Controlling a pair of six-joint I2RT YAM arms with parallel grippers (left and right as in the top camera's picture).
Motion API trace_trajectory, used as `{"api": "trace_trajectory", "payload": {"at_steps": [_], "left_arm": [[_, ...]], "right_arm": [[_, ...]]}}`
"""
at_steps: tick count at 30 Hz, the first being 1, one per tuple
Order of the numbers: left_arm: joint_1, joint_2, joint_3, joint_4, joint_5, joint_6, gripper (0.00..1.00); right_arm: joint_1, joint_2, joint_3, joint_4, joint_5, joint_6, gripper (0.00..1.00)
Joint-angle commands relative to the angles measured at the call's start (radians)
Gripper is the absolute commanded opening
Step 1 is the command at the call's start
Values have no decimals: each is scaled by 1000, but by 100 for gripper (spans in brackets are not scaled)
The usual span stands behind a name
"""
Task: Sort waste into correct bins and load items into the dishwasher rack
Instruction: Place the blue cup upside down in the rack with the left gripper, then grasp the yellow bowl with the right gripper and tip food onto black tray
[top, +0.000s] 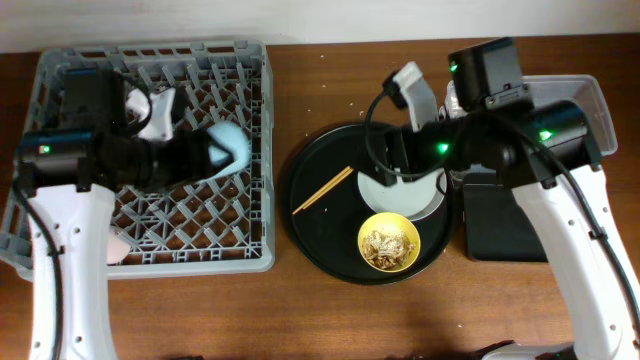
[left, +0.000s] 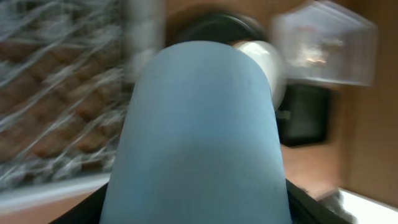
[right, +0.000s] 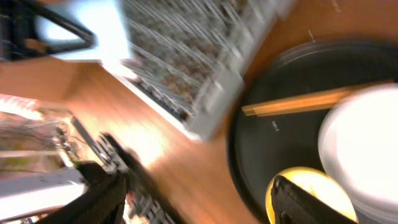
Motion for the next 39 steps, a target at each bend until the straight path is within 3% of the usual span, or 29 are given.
{"api": "trace_trajectory", "payload": {"at_steps": [1, 2, 3, 8, 12, 13, 14, 15, 18, 19, 20, 22, 24, 27, 29, 31, 32, 34, 39], "left_arm": [[85, -27, 3, -148, -568, -219, 69], [106, -27, -14, -170, -688, -280, 71], [116, -27, -50, -154, -697, -286, 71], [117, -27, -497, 172, -648, -315, 71], [117, -26, -664, 347, -653, -315, 72], [117, -26, -674, 355, -656, -315, 73], [117, -26, -678, 355, -656, -315, 83], [117, -26, -677, 355, -652, -315, 87], [190, -27, -677, 338, -586, -319, 86], [232, -27, -676, 335, -524, -315, 87], [264, -30, -637, 314, -418, -232, 93], [247, -59, -476, 214, -342, -105, 94], [180, -116, -248, 120, -336, -27, 95], [64, -190, -57, 112, -287, 27, 99], [18, -243, -39, 143, -288, 27, 99], [18, -244, -40, 140, -288, 27, 99], [18, -245, -40, 140, -287, 26, 99], [18, -244, -40, 145, -259, 23, 99], [18, -244, -40, 159, -217, 23, 99]], "right_arm": [[26, 20, 0, -79, 171, 13, 77], [26, 27, -7, -80, 171, 13, 78], [26, 32, -9, -78, 171, 13, 77], [25, 36, -9, -74, 171, 13, 78], [26, 36, -9, -76, 171, 13, 78], [26, 36, -9, -78, 171, 13, 78], [26, 36, -9, -80, 171, 13, 78], [26, 36, -9, -82, 171, 13, 78], [25, 36, -9, -86, 171, 13, 78], [26, 36, -9, -88, 171, 13, 78], [26, 36, -9, -84, 171, 13, 78], [26, 36, -13, -69, 195, 44, 77], [27, 38, -74, -67, 409, 238, 77], [98, 38, -314, 16, 391, 242, 66], [209, 38, -573, 198, 439, 242, 58], [272, 41, -774, 411, 470, 242, 43], [287, 50, -829, 472, 481, 242, 41], [287, 72, -838, 489, 473, 237, 33], [289, 148, -840, 569, 481, 165, 32]]}}
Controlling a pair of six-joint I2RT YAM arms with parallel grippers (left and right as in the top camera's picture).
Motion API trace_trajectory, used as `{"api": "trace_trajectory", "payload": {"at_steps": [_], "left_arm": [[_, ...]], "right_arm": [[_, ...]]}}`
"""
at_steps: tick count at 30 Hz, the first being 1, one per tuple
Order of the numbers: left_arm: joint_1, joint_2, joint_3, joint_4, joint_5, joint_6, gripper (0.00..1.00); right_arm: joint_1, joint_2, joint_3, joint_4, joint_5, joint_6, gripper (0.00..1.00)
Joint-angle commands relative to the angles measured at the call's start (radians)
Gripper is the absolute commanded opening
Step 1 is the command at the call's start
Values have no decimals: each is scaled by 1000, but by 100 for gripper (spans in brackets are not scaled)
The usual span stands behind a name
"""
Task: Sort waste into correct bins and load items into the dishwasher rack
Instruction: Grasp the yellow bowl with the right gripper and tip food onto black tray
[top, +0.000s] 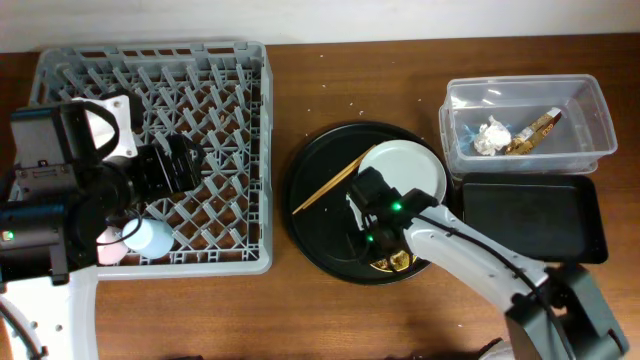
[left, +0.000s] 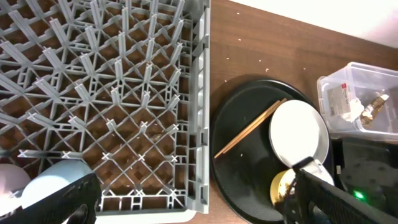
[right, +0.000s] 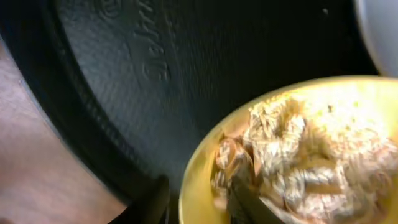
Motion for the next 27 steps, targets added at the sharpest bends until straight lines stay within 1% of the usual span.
{"api": "trace_trajectory", "payload": {"at_steps": [1, 2, 3, 5, 7, 9, 10, 11, 12, 14, 15, 16, 17, 18, 19, 21, 22, 24, 26, 27], "left_arm": [[-2, -10, 13, 4, 26, 16, 99], [-2, -10, 13, 4, 26, 16, 99], [-2, -10, 13, 4, 26, 16, 99], [-2, -10, 13, -4, 26, 16, 99], [-2, -10, 13, -18, 26, 16, 99], [-2, -10, 13, -18, 26, 16, 99], [-2, -10, 13, -18, 26, 16, 99], [-2, -10, 13, -18, 26, 16, 99], [-2, -10, 13, -18, 26, 16, 99], [-2, -10, 13, -18, 26, 16, 99], [-2, -10, 13, -18, 26, 16, 99], [-2, -10, 13, -18, 26, 16, 99], [-2, -10, 13, -18, 26, 16, 99], [-2, -10, 13, -18, 26, 16, 99], [-2, -10, 13, -18, 26, 16, 99], [-2, -10, 13, -18, 26, 16, 99], [-2, -10, 13, -18, 26, 16, 99], [-2, -10, 13, -18, 26, 16, 99], [-2, -10, 13, -18, 26, 16, 99], [-2, -10, 13, -18, 26, 16, 99]], "right_arm": [[6, 111, -2, 61, 32, -47, 19], [4, 134, -2, 60, 58, -42, 6], [3, 134, -1, 52, 77, -22, 4], [3, 84, 27, -4, 80, -1, 4], [-37, -59, 111, -119, 74, 90, 4], [-172, -206, 163, -151, -17, 99, 4], [-274, -273, 164, -151, -94, 99, 4], [-431, -325, 164, -164, -170, 84, 4], [-522, -329, 164, -177, -214, 53, 4], [-709, -296, 157, -156, -414, -71, 4], [-787, -264, 155, -141, -479, -113, 4], [-878, -204, 155, -131, -563, -186, 4], [-949, -150, 155, -125, -602, -221, 4], [-1038, -60, 155, -97, -739, -282, 4], [-1074, -13, 155, -79, -811, -322, 4], [-1168, 109, 155, -105, -1026, -491, 4], [-1210, 153, 153, -117, -1051, -504, 4], [-1282, 179, 132, -140, -1223, -626, 4], [-1345, 179, 131, -183, -1219, -650, 4], [-1378, 179, 131, -235, -1225, -700, 4]]}}
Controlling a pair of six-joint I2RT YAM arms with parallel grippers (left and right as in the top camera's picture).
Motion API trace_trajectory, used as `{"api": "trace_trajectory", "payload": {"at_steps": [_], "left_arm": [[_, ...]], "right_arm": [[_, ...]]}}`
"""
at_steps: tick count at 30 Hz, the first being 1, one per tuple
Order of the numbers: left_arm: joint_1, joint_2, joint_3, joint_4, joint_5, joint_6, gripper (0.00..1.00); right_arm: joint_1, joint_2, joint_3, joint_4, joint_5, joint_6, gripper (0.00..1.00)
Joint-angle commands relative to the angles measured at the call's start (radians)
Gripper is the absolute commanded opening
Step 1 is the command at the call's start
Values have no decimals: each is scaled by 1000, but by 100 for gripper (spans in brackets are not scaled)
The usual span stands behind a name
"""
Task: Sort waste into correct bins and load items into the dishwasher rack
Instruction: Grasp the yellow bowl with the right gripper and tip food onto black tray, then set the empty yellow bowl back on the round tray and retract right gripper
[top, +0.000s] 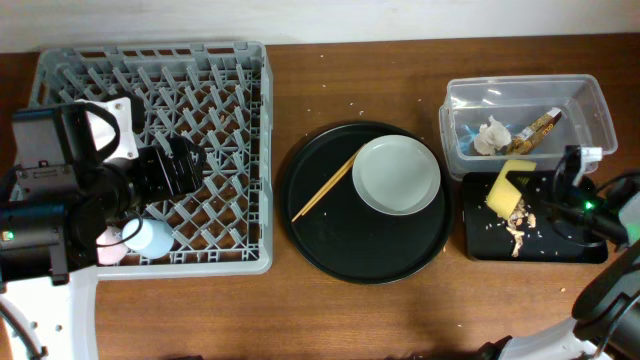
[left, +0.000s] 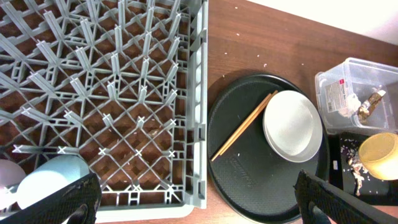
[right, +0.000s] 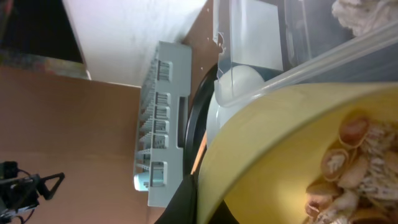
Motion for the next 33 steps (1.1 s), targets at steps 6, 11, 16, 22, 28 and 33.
{"api": "trace_trajectory", "payload": {"at_steps": [6, 11, 16, 22, 28, 33], "left_arm": [[-2, -10, 13, -1, 14, 16, 99], [-2, -10, 13, -1, 14, 16, 99], [-2, -10, 13, -1, 14, 16, 99], [-2, -10, 13, -1, 14, 16, 99], [-2, -10, 13, -1, 14, 16, 99], [-2, -10, 13, -1, 14, 16, 99]], "right_arm": [[-72, 2, -4, -114, -164, -186, 4], [-82, -43, -1, -139, -28, 61, 4], [-58, -138, 7, -343, -60, -134, 4], [589, -515, 98, -333, 666, 160, 4], [1408, -280, 97, -52, 1203, 428, 4], [1495, -9, 97, 44, 1324, 451, 27]]}}
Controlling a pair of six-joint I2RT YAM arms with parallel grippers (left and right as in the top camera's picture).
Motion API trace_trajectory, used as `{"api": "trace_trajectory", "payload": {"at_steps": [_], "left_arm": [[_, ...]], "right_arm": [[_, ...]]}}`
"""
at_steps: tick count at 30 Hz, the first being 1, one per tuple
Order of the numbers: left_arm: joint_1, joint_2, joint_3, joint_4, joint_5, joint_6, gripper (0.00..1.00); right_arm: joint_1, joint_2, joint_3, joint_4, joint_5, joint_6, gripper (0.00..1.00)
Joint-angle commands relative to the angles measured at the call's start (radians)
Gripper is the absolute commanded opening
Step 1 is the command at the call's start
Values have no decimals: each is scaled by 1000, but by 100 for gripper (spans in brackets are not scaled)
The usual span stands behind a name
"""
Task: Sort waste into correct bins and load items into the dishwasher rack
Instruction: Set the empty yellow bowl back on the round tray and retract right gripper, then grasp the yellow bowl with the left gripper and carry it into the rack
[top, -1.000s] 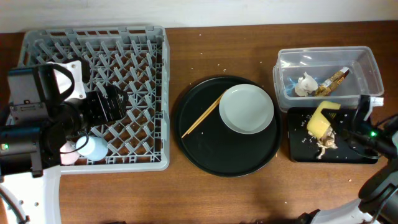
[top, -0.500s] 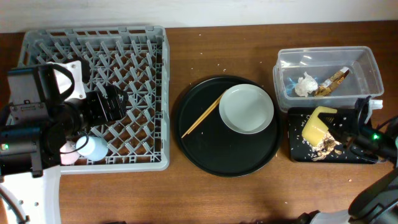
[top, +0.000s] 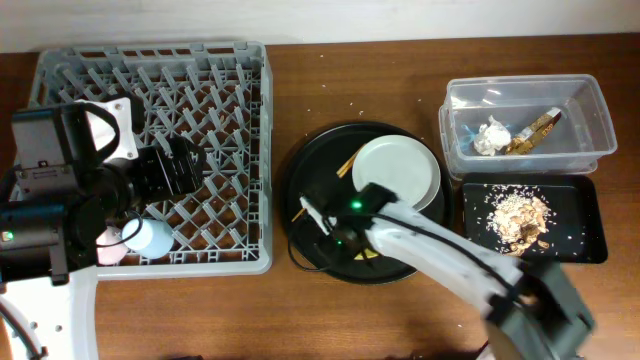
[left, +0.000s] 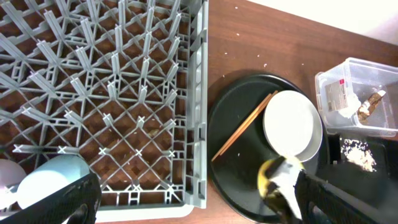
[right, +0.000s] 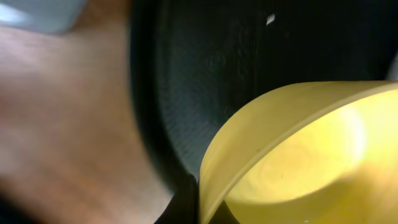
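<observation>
My right gripper (top: 335, 232) is shut on the rim of the yellow bowl (right: 311, 155), which is empty and tilted low over the front left of the round black tray (top: 310, 190). The bowl (left: 268, 177) also shows in the left wrist view, blurred. A white plate (top: 395, 172) and a pair of chopsticks (left: 244, 127) lie on the tray. The food scraps (top: 515, 215) lie in the black bin (top: 580, 245). My left gripper (top: 175, 168) hangs open over the grey dish rack (top: 255, 110), with a light blue cup (top: 150, 237) in the rack's front left corner.
A clear plastic bin (top: 590, 100) with crumpled paper and a wrapper stands at the back right, just behind the black bin. A pale pink item sits next to the blue cup. Crumbs are scattered on the brown table (top: 300, 310).
The bowl was tipped over the black bin at the right with scraps spilling; now it is empty and over the tray's front left, still in my right gripper. The left arm has not moved.
First my left gripper held the blue cup over the rack and the bowl of food sat on the tray. Then the cup stood in the rack, left gripper open, right gripper at the bowl. Then the bowl was tipped over the black bin, and now it is empty above the tray.
</observation>
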Motion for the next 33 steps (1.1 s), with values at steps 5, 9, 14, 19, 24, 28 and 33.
{"api": "trace_trajectory", "payload": {"at_steps": [5, 9, 14, 19, 24, 28, 33], "left_arm": [[-2, -10, 13, -1, 14, 16, 99], [-2, -10, 13, 0, 14, 16, 99], [-2, -10, 13, 0, 14, 16, 99], [-2, -10, 13, -1, 14, 16, 99], [-2, -10, 13, 0, 14, 16, 99], [-2, -10, 13, 0, 14, 16, 99], [-2, -10, 13, 0, 14, 16, 99]], "right_arm": [[-12, -109, 109, -68, 80, 85, 53], [-31, -472, 251, -132, 200, 5, 98], [-31, -777, 251, -206, 566, -103, 98], [-93, -1010, 203, -309, 677, -43, 98], [-560, -1276, -335, 99, 396, -43, 98], [-665, -1508, -789, 413, 340, -43, 99], [-673, -1697, -1178, 861, 340, -43, 98]]}}
